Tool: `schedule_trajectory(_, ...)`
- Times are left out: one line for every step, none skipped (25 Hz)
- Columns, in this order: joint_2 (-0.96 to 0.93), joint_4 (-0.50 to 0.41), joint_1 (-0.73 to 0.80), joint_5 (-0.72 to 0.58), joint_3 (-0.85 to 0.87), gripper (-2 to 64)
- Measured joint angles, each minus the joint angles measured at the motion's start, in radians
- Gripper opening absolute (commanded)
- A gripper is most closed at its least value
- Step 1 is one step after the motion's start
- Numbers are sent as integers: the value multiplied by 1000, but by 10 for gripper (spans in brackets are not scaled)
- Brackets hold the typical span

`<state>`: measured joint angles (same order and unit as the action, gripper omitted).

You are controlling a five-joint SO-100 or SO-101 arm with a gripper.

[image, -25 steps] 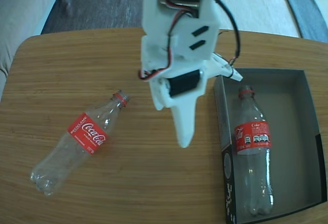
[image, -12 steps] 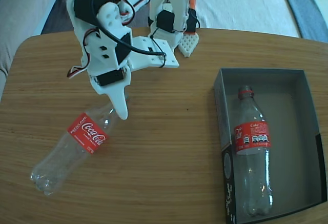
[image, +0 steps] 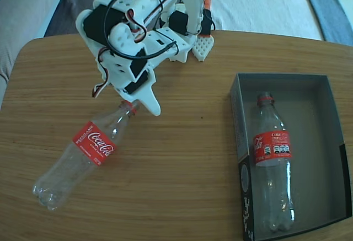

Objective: Grasp the bottles and put them in the box.

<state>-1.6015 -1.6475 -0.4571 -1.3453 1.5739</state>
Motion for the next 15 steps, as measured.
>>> schedule_trajectory(0, 0, -5, -9, 18, 397)
schedule_trajectory(0, 0, -12, -18, 35, 397)
schedule_trajectory(0, 0, -17, -26, 46, 397)
schedule_trajectory(0, 0, -20, -35, 63, 397)
schedule_trajectory(0, 0, -20, -44, 80, 397)
schedule_trajectory(0, 2, -20, -51, 92, 403)
schedule_trajectory(0, 11, -26, -52, 104, 403)
schedule_trajectory(0, 21, -32, -52, 114, 404)
schedule_trajectory(0, 40, -40, -52, 123, 405)
schedule_trajectory(0, 57, -49, -54, 132, 406)
schedule_trajectory(0, 74, -57, -61, 143, 412)
schedule_trajectory(0, 87, -63, -67, 152, 429)
schedule_trajectory(0, 103, -64, -69, 163, 446)
schedule_trajectory(0, 121, -64, -71, 175, 452)
schedule_trajectory(0, 147, -69, -71, 187, 453)
